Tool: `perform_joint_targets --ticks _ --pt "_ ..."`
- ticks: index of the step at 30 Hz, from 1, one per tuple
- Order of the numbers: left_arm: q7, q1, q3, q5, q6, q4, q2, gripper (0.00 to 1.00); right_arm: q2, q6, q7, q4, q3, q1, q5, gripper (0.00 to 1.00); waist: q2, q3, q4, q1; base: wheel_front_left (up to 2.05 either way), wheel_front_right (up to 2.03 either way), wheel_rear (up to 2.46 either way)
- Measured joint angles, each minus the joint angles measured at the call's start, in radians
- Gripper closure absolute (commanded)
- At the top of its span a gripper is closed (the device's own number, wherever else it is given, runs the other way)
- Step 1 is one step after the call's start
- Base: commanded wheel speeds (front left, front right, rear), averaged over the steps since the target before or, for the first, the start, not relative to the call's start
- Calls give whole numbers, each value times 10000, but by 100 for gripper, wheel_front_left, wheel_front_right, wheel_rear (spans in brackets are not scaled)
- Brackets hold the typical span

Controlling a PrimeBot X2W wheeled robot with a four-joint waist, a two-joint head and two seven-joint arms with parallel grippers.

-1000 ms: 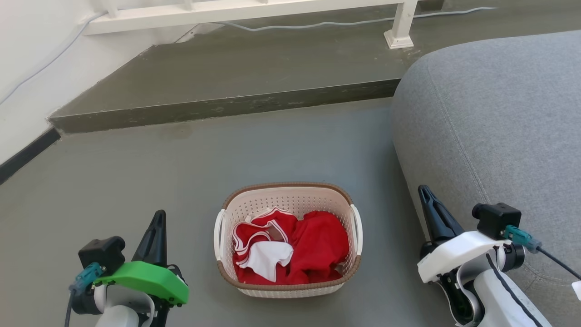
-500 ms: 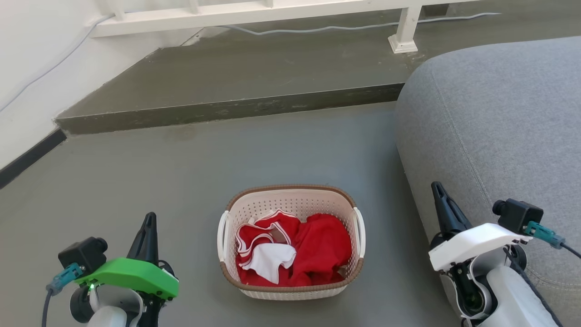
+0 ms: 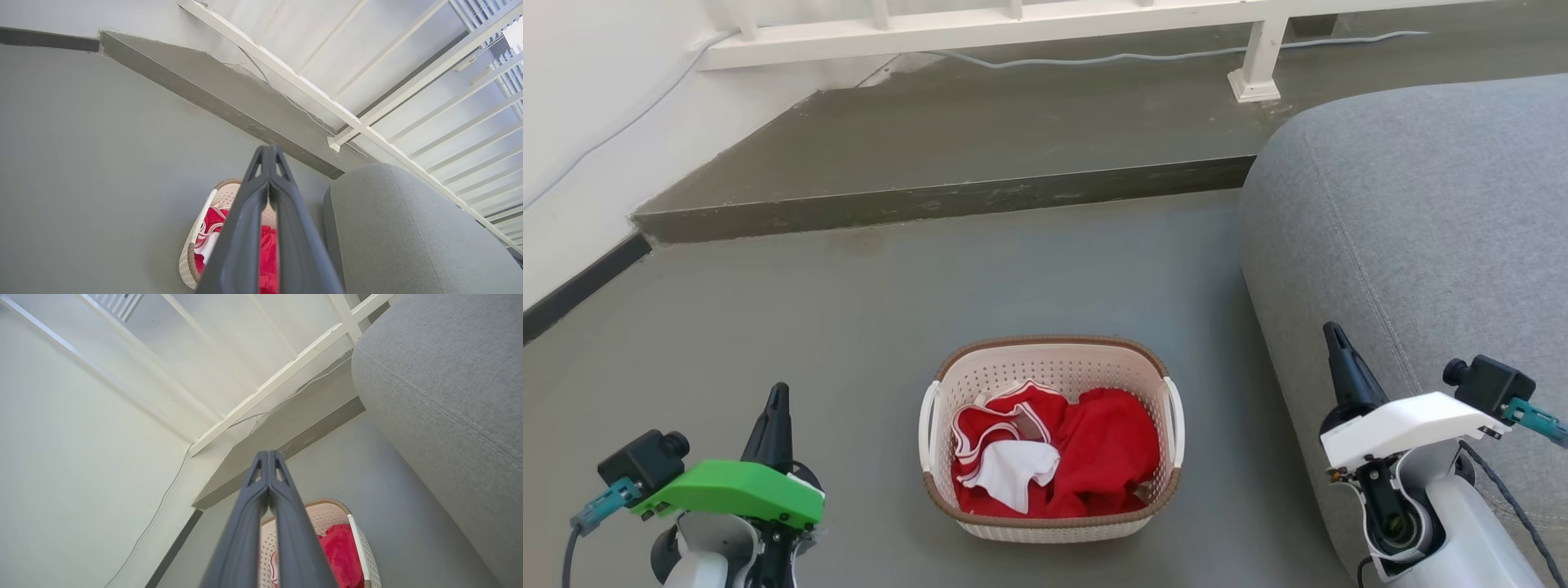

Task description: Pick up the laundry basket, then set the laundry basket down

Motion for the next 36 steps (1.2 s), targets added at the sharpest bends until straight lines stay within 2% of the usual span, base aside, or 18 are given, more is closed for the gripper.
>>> perform_joint_targets --ticks 36 --pt "1319 55 1060 -4079 -194 -493 -69 100 272 236 1321 -313 -1592 59 4301 100 0 -216 245 0 0 0 0"
